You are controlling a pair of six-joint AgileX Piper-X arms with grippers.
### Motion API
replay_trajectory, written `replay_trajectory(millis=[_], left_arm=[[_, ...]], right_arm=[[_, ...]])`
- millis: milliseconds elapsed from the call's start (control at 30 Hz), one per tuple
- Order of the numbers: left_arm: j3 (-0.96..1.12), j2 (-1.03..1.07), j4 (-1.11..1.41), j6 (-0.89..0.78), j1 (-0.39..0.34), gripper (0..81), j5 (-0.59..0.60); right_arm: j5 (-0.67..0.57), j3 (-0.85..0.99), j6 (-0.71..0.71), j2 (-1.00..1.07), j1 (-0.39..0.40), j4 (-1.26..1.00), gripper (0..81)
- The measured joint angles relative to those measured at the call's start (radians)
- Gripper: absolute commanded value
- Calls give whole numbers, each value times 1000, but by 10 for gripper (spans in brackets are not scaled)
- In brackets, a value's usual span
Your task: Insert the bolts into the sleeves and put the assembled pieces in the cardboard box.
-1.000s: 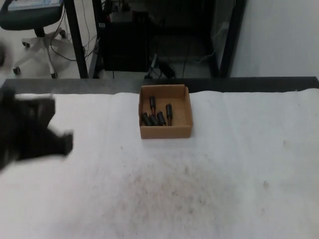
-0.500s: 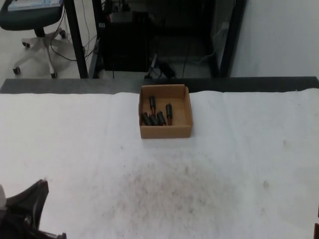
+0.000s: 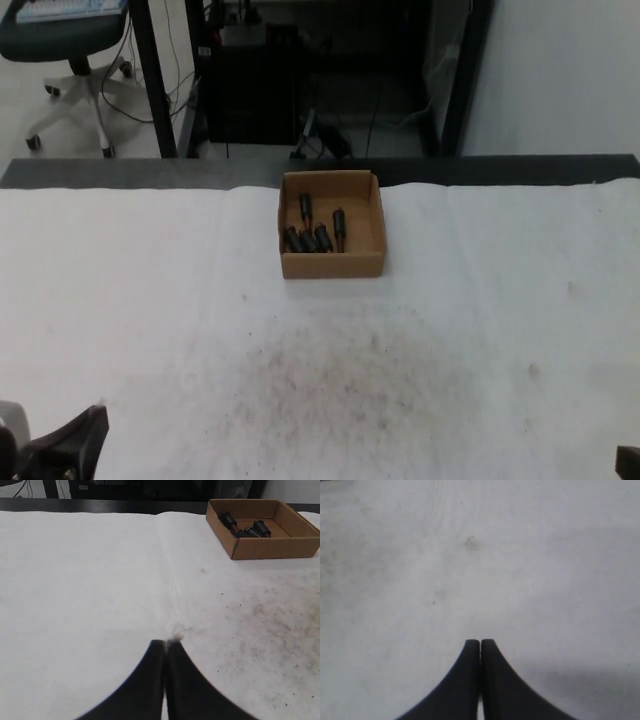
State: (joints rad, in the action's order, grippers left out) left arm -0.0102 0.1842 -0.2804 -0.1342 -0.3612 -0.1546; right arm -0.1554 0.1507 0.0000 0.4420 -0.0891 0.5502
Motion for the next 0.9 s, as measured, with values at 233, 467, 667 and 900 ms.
replay_trajectory(millis=[233,467,667,900], left_arm=[[0,0,-2,0,0,3,0],[0,0,-2,0,0,3,0],[0,0,-2,0,0,3,0],[0,0,-4,0,0,3,0]], right_arm=[[0,-40,6,0,0,-52,2],[0,-40,6,0,0,-64,2],[0,-62,6,-3,0,-95,2],[0,-160,8,-109,32,-184,2]])
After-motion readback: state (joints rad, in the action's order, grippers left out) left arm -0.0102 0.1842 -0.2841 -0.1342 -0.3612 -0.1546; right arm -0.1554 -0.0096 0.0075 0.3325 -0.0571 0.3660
